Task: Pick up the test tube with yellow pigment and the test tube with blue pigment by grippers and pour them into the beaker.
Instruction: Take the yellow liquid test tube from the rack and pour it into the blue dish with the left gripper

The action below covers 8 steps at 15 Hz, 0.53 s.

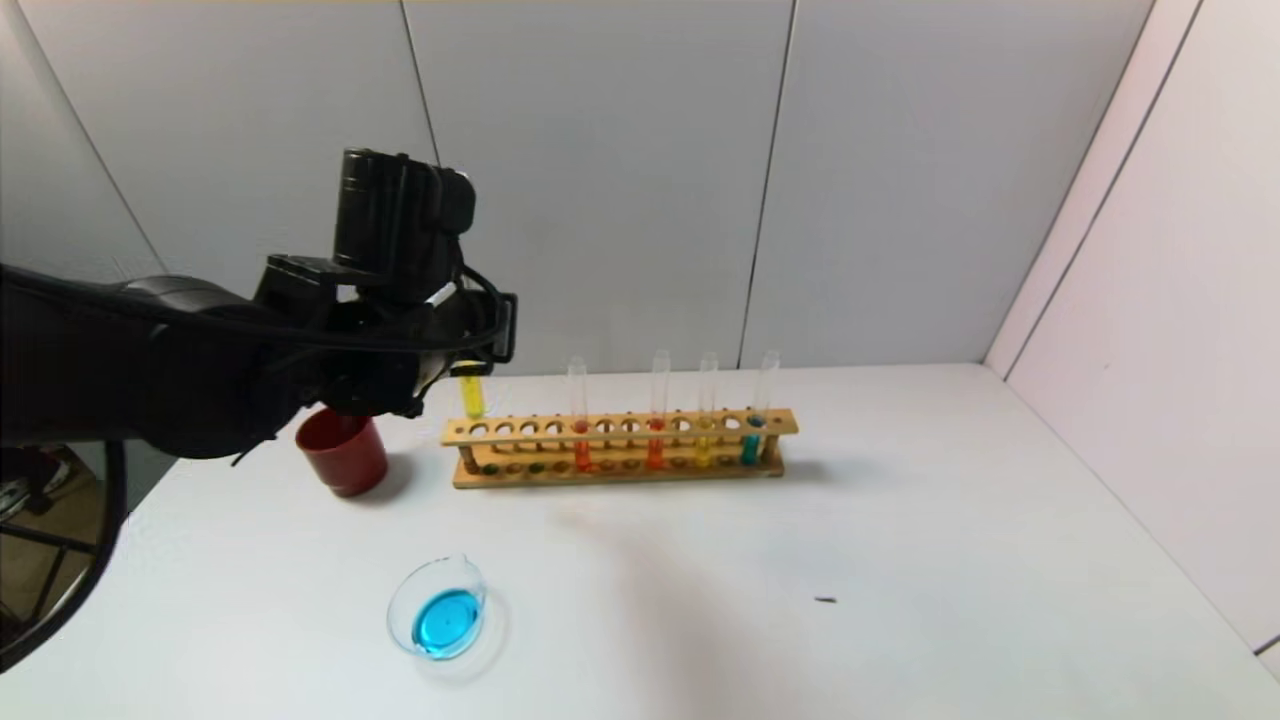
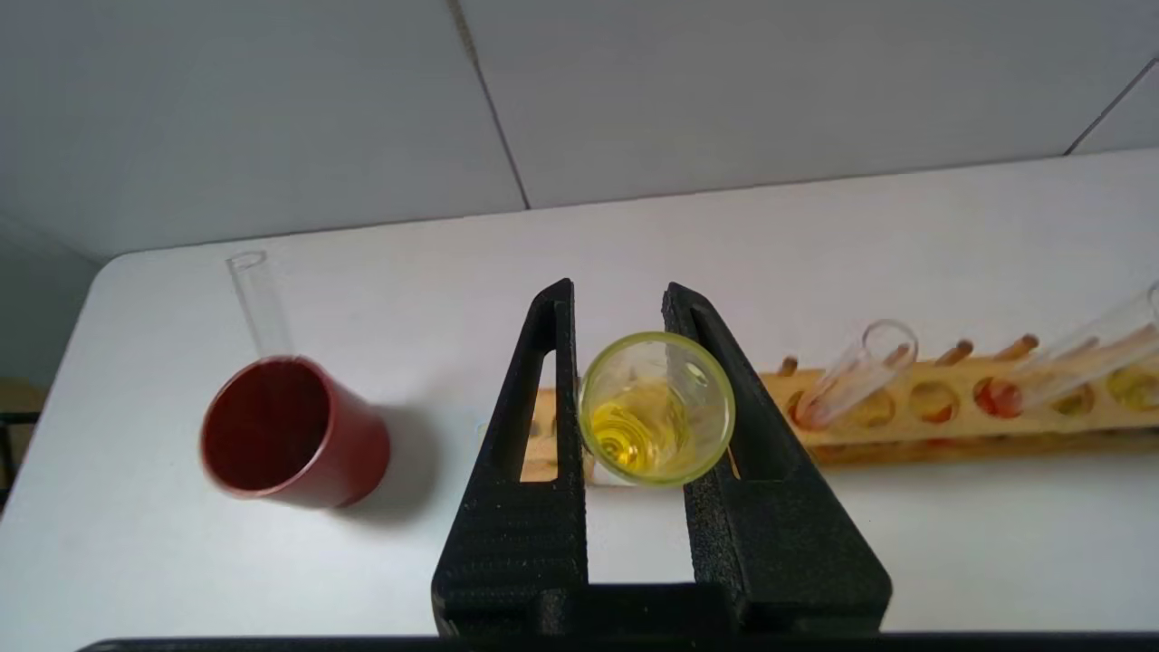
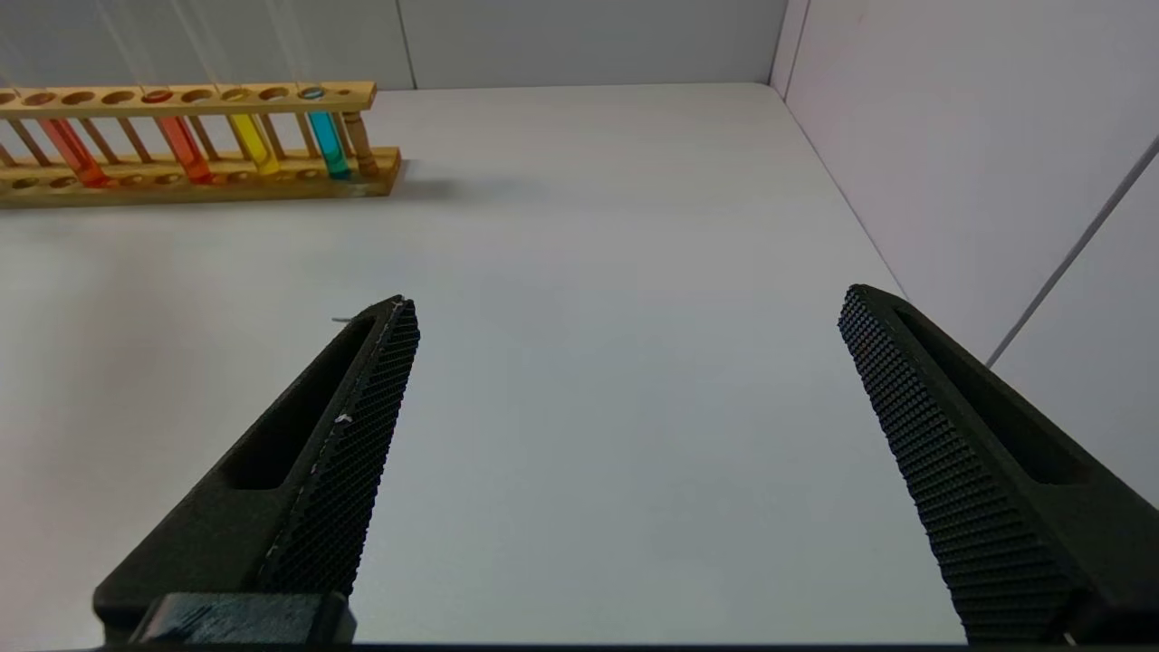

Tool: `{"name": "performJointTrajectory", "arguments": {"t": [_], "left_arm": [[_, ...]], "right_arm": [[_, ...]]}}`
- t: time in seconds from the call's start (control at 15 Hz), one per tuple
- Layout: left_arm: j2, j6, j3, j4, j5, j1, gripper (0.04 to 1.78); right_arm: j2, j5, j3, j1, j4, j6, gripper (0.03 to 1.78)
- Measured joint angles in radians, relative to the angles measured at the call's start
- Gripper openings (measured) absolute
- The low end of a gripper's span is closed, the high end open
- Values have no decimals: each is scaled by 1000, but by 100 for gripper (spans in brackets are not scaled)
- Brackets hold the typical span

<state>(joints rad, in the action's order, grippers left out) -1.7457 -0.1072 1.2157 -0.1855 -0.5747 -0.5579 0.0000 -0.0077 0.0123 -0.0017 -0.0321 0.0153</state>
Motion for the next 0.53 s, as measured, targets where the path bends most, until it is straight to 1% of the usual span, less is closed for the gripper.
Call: {"name": "performJointTrajectory", "arguments": {"t": [0.27,0.53], "left_arm": [[176,4,-94,179,-13,-6,34],[334,-4,-149,415,-10,1,34]], "right_arm": [[0,0,0,0,0,0,170],[0,0,0,0,0,0,170]]}}
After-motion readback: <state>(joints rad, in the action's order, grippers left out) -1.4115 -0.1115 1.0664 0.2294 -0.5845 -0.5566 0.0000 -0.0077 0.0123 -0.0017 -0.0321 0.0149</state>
